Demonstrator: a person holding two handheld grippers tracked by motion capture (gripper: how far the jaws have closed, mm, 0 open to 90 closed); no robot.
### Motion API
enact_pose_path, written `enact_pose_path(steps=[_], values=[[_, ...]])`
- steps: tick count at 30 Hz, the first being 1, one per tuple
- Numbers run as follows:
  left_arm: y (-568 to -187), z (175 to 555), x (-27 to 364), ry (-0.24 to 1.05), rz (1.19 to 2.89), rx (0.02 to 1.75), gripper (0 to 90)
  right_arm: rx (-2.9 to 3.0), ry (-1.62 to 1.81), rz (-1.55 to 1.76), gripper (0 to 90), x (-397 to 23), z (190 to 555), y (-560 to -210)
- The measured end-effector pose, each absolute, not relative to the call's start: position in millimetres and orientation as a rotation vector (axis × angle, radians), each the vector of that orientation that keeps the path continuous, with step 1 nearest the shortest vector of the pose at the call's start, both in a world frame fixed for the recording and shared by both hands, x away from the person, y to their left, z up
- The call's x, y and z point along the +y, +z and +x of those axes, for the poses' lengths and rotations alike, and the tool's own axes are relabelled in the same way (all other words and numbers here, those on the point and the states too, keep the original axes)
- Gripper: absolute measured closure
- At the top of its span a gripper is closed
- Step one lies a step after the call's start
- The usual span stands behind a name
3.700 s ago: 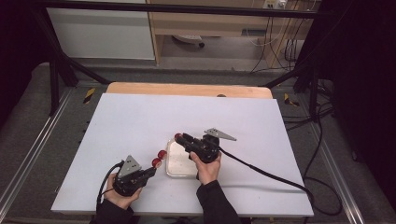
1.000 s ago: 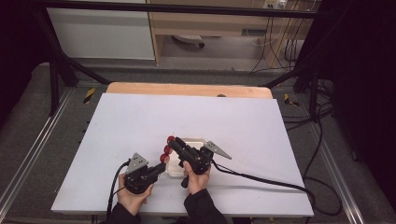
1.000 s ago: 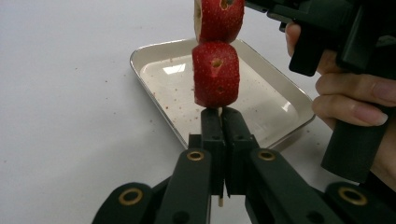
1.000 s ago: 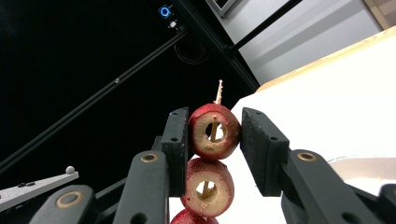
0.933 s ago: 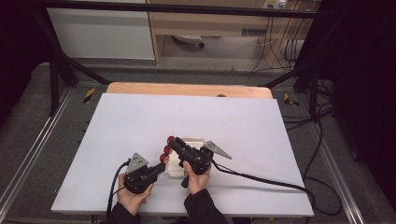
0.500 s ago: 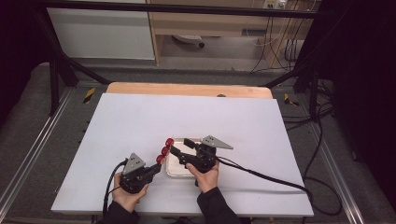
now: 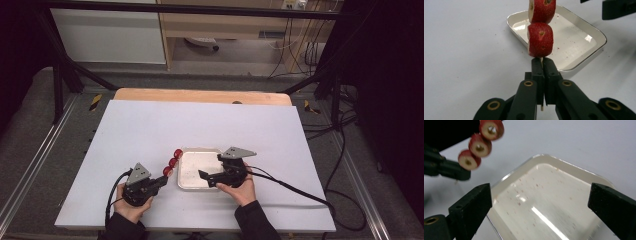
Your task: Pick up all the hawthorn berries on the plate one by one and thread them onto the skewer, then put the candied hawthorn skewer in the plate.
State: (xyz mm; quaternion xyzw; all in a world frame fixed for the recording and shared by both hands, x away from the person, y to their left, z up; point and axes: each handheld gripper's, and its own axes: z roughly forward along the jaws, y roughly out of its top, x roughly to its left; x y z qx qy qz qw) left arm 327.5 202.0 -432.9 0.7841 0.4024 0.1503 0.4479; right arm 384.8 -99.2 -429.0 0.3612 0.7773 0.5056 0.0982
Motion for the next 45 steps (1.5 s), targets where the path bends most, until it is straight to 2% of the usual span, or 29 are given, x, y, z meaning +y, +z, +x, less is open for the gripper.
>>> enact_pose_path(steps=[7, 14, 22, 32, 45], values=[[-429.9, 332.3, 201.7, 0.346, 1.975, 0.997, 88.2, 2.413, 1.317, 1.062, 1.1, -134.5, 381.5, -436.5], [-422.8, 338.8, 198.1, 0.326, 2.025, 0.989, 88.1, 2.423, 1.249, 1.089, 0.8, -173.4, 375.4, -446.7], [-402.9, 349.7, 184.2, 0.339, 2.092, 0.963, 88.1, 2.413, 1.293, 1.087, 0.6, -210.3, 368.2, -453.3], [-392.2, 365.8, 163.3, 0.317, 2.126, 0.959, 88.1, 2.388, 1.28, 1.121, 0.6, -229.7, 362.2, -453.6], [-405.3, 385.6, 138.7, 0.282, 2.189, 0.989, 88.1, 2.365, 1.292, 1.146, 0.7, -241.1, 356.4, -453.1]])
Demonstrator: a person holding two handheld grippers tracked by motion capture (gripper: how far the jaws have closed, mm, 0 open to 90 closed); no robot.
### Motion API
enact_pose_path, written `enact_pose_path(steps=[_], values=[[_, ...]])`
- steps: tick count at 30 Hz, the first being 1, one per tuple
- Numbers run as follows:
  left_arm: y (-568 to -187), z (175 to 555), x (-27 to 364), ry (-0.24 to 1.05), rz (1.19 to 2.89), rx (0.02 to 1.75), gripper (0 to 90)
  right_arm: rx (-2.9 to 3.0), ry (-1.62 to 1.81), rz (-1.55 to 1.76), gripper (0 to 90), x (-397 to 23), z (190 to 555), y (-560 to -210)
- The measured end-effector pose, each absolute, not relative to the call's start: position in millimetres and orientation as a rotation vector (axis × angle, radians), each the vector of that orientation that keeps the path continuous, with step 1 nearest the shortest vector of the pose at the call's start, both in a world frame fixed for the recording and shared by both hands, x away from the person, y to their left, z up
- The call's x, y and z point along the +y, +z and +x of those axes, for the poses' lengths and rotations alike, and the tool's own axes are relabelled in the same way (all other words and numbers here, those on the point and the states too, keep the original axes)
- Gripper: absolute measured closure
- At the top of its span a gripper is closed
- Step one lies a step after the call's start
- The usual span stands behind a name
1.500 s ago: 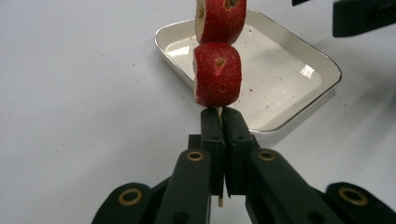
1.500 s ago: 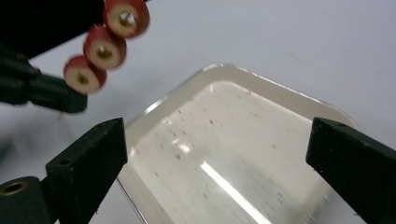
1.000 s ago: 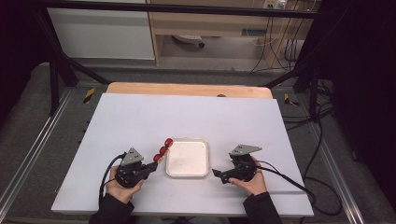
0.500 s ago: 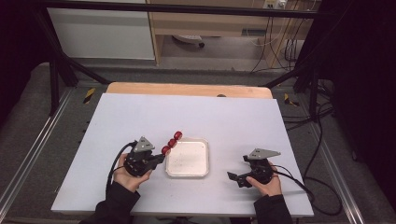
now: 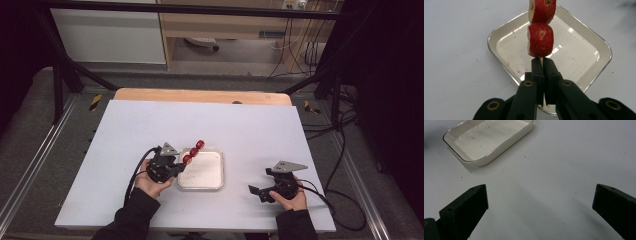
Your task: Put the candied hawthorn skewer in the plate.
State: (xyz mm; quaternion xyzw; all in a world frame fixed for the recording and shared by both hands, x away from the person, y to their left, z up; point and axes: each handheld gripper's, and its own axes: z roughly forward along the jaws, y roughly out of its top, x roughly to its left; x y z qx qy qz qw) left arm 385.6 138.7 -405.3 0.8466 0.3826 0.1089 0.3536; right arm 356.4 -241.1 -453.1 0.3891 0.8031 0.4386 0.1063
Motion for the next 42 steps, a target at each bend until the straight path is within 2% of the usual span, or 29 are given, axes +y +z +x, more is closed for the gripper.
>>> enact_pose_path(steps=[23, 33, 38, 42], values=[[-430.2, 391.0, 109.3, 0.249, 2.343, 1.036, 87.8, 2.363, 1.3, 1.143, 0.7, -242.4, 355.2, -454.0], [-431.0, 389.0, 107.1, 0.278, 2.356, 1.018, 87.3, 2.359, 1.305, 1.149, 0.7, -242.4, 354.9, -453.5], [-426.4, 386.2, 112.8, 0.3, 2.327, 0.969, 78.9, 2.358, 1.305, 1.147, 0.7, -242.6, 354.9, -453.5], [-420.0, 381.8, 124.6, 0.325, 2.294, 0.909, 64.2, 2.357, 1.299, 1.147, 0.6, -242.9, 354.9, -453.1]])
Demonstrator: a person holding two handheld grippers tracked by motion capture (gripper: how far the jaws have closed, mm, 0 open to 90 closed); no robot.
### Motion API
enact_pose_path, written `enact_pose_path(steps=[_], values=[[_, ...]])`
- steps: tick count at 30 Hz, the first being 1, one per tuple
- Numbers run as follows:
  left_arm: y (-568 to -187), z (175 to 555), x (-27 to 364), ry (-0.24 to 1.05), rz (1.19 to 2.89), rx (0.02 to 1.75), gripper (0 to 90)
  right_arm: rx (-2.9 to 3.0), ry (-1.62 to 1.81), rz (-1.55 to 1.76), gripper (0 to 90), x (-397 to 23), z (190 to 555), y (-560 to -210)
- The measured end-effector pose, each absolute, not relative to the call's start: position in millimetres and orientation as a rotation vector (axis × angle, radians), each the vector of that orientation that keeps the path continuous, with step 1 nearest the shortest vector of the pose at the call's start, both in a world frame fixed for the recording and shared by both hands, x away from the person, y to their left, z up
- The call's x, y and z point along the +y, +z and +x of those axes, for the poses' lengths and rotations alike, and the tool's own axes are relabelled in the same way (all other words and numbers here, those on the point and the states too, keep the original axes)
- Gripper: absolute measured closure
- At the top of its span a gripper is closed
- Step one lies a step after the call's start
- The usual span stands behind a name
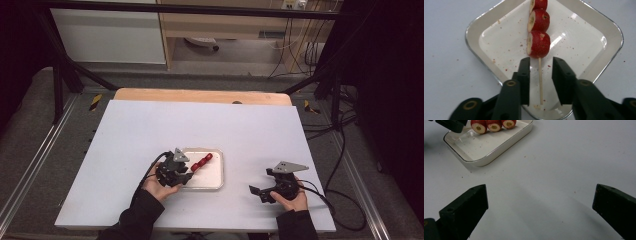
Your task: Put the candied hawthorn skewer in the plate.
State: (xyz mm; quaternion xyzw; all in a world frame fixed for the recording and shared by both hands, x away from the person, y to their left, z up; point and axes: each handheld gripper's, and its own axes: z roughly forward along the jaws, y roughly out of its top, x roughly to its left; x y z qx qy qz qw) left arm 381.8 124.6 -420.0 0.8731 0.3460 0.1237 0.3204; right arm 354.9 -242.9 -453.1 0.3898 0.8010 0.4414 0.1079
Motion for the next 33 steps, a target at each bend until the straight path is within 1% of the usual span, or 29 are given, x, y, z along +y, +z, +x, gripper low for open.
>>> enact_pose_path(steps=[6, 8, 11, 14, 20, 27, 33], values=[[-414.9, 378.5, 147.4, 0.302, 2.262, 0.842, 38.6, 2.354, 1.301, 1.152, 0.6, -242.8, 354.5, -452.8], [-415.0, 377.0, 156.3, 0.273, 2.249, 0.831, 30.3, 2.354, 1.302, 1.154, 0.6, -243.0, 354.5, -452.6], [-417.1, 372.3, 170.2, 0.293, 2.231, 0.84, 17.7, 2.353, 1.302, 1.154, 0.5, -243.1, 354.4, -452.6], [-420.1, 368.5, 186.0, 0.299, 2.217, 0.858, 11.4, 2.353, 1.299, 1.153, 0.5, -243.0, 354.4, -452.8], [-425.2, 361.8, 217.9, 0.31, 2.168, 0.917, 6.9, 2.36, 1.292, 1.152, 0.5, -242.4, 354.5, -453.7], [-434.7, 350.8, 249.8, 0.353, 2.107, 0.955, 6.8, 2.364, 1.292, 1.149, 0.5, -242.4, 354.5, -454.0], [-445.2, 341.9, 269.0, 0.372, 2.084, 0.968, 7.3, 2.373, 1.285, 1.151, 0.5, -241.8, 354.0, -454.9]])
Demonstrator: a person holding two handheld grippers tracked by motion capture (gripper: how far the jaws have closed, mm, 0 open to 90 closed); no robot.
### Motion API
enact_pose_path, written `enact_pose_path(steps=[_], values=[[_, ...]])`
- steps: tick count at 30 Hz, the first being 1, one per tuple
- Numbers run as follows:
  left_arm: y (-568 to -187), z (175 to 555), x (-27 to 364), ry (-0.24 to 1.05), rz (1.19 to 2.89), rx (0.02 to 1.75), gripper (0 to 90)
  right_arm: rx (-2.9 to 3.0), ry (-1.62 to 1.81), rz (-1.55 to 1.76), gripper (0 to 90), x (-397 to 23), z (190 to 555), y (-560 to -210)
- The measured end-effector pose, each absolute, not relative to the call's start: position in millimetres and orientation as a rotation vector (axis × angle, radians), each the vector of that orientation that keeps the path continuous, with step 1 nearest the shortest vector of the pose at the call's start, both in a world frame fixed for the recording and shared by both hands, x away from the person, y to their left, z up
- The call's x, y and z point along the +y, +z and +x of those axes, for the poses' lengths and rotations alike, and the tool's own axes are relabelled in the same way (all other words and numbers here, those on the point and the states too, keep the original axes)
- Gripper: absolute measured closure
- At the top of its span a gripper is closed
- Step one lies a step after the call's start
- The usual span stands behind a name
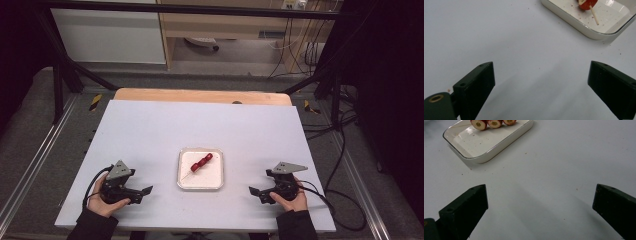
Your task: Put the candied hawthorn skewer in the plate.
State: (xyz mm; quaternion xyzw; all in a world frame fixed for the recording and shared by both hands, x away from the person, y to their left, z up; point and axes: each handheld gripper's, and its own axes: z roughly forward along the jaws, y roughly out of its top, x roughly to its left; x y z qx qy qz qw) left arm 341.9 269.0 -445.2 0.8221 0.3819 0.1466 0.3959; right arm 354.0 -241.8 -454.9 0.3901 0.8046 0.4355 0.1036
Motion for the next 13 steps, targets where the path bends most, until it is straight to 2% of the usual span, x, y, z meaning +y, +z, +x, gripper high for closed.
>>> enact_pose_path(steps=[13], values=[[-451.8, 339.9, 275.4, 0.361, 2.083, 0.961, 8.2, 2.381, 1.278, 1.16, 0.5, -242.5, 352.9, -454.6]])
